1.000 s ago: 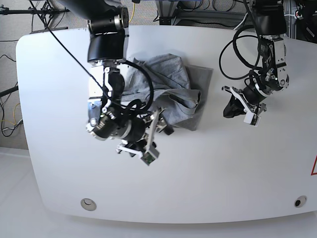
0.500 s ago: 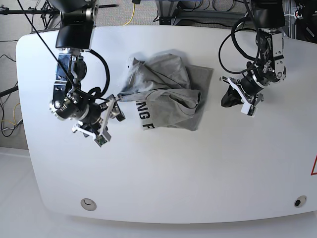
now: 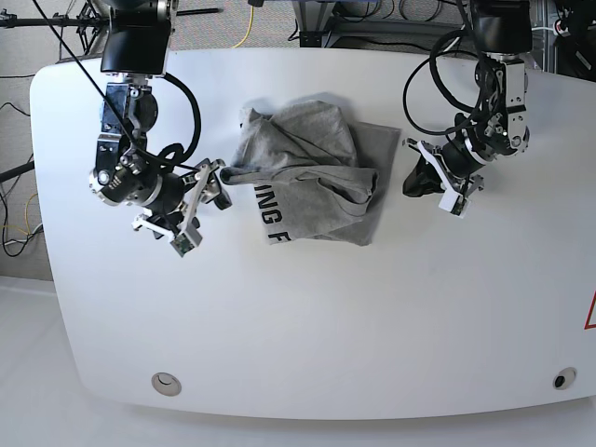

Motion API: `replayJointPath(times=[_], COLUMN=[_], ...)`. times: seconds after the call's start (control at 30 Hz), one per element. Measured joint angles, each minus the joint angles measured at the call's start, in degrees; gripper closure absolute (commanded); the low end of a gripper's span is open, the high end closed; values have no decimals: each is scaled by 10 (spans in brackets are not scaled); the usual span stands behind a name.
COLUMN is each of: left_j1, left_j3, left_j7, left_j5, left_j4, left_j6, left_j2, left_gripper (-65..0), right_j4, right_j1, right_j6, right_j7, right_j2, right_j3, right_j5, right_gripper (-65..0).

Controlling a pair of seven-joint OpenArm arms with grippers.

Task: Fold the T-shirt properly
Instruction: 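Open both grippers and lift them off the folded bundle, then move the right gripper to the bundle's edge and grasp it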

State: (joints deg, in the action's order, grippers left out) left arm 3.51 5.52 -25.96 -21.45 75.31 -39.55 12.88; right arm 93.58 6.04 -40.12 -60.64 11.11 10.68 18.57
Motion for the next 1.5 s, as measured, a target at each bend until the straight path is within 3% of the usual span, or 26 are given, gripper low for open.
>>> replayJointPath(times=[0.3, 0.53, 0.7, 1.0, 1.27, 1.5], left_j1=[1, -1, -8, -23, -23, -22], left_j3=[-1, -1, 0, 0, -1, 0], left_j7=[2, 10, 23, 35, 35, 34], left_j5=[0, -5, -17, -24, -26, -26], left_j4=[0, -12, -37, -66, -66, -66], left_j6=[-1, -2, -4, -8, -8, -8], left_j2=[0, 0, -1, -13, -17, -17], left_gripper=[0, 0, 0, 0, 0, 0], right_j4=[8, 91, 151, 169, 170, 170], right_j1=[29, 2, -9, -16, -39, -55], right_j6=[2, 2, 2, 2, 2, 2], right_j7=[-94, -167, -197, -204, -199, -204], right_j2=[8, 4, -21, -59, -89, -105], right_j3=[73, 103, 103, 100, 41, 29], right_j5=[-3, -4, -3, -4, -1, -3], right_gripper=[-385, -385, -385, -384, -384, -384])
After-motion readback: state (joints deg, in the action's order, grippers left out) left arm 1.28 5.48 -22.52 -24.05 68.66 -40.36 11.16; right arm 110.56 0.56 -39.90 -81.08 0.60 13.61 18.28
